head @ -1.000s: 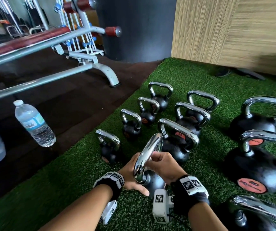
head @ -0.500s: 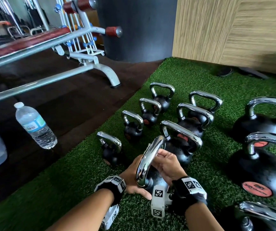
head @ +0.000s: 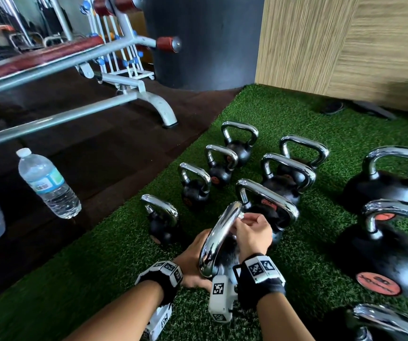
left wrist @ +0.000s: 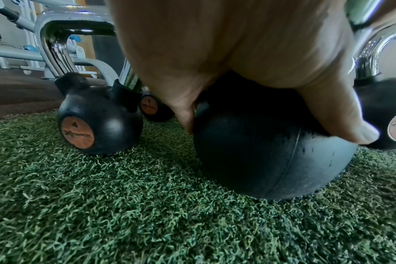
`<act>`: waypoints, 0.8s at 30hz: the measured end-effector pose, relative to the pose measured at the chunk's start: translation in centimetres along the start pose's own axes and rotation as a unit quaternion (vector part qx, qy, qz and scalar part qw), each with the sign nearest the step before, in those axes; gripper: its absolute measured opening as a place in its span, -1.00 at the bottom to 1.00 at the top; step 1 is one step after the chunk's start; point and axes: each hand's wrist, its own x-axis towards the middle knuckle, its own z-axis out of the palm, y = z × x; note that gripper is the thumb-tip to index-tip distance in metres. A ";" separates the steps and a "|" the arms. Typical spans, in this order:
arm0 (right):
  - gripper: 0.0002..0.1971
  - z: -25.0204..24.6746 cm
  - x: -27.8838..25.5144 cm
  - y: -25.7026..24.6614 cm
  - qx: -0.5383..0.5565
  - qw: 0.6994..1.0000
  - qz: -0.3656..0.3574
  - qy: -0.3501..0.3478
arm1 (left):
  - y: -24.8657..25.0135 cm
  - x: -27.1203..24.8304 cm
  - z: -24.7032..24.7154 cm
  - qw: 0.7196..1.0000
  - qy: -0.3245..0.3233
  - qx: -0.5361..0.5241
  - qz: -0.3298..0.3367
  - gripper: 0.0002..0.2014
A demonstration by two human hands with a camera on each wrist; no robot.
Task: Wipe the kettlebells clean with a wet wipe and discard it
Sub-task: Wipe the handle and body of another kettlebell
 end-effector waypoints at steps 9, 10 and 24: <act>-0.63 0.2 0.3 -0.6 -0.157 0.988 -0.003 -0.003 | 0.8 0.2 -0.6 0.997 -0.049 0.053 -0.028 0.30; -0.64 0.3 0.3 -0.5 -0.192 0.981 -0.011 -0.010 | 1.0 0.2 -0.7 0.995 -0.057 0.076 -0.030 0.30; -0.39 -3.3 1.2 -3.2 -0.373 0.834 -0.331 -0.234 | 7.7 -1.9 -4.2 0.996 0.087 -0.013 0.018 -0.02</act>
